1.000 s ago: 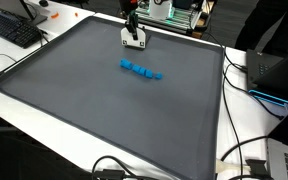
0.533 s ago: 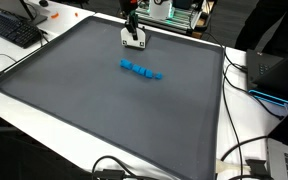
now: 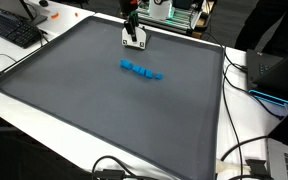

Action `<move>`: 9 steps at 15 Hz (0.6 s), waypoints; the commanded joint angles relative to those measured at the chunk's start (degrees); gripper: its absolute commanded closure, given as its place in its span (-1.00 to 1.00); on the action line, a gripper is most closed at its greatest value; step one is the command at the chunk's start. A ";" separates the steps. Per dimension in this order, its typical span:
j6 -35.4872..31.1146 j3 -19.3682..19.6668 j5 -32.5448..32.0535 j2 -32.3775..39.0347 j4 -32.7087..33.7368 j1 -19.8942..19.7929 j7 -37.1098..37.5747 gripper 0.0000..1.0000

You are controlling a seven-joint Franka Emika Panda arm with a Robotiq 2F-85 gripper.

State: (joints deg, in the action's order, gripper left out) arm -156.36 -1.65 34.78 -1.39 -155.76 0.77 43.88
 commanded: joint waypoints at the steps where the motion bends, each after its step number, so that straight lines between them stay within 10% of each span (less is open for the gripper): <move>1: -0.08 0.26 -4.30 -2.30 -0.50 -0.29 2.39 -0.52; 4: 0.68 0.36 -9.19 -3.15 -0.01 -0.83 4.44 -0.96; 9: 2.77 0.42 -18.26 -4.96 0.47 -2.05 9.13 -1.00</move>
State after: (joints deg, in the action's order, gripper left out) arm -155.94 -1.38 21.39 -4.07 -154.89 -0.24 49.93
